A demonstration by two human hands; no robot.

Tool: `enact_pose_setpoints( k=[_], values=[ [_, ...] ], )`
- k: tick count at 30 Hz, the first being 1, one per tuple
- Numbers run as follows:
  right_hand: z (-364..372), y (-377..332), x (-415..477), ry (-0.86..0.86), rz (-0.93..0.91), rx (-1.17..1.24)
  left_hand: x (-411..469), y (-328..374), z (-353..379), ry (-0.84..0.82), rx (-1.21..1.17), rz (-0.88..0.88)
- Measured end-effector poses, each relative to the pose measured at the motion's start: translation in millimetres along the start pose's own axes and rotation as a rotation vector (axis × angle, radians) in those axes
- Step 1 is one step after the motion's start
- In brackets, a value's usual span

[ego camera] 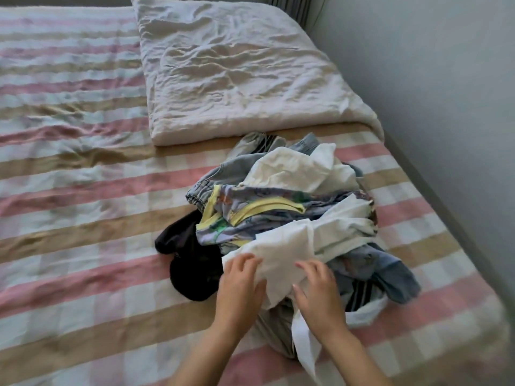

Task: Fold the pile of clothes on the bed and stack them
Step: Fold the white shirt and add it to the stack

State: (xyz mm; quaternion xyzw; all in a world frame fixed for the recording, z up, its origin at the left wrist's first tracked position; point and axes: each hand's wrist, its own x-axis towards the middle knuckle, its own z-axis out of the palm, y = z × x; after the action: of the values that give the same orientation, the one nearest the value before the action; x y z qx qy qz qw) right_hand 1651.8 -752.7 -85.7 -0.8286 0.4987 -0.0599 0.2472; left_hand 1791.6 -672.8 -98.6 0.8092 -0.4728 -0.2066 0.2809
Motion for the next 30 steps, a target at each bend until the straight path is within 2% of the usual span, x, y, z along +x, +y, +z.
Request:
enact_pose_setpoints(
  k=[2, 5, 10, 18, 24, 30],
  values=[
    [2.5, 9.3, 14.1, 0.063, 0.077, 0.048, 11.9, -2.8, 6.9, 0.048, 0.087, -0.164],
    [10.5, 12.7, 33.4, 0.048, 0.205, 0.159, 21.3, -16.1, 8.8, 0.070, 0.094, -0.373],
    [11.6, 4.4, 42.2, 0.148, 0.263, 0.256, 12.0, -27.6, -3.4, 0.153, -0.227, -0.310],
    [-11.4, -65.0, -14.7, 0.132, -0.020, 0.308, -33.5, -45.3, -83.5, 0.365, -0.404, -0.267],
    [3.6, -167.3, -77.3, 0.064, -0.180, 0.353, -103.4, -97.1, -190.8, 0.448, -0.452, -0.319],
    [42.3, -277.2, -142.9, -0.021, -0.236, 0.422, -174.5, -153.0, -304.5, 0.457, -0.443, -0.360]
  ],
)
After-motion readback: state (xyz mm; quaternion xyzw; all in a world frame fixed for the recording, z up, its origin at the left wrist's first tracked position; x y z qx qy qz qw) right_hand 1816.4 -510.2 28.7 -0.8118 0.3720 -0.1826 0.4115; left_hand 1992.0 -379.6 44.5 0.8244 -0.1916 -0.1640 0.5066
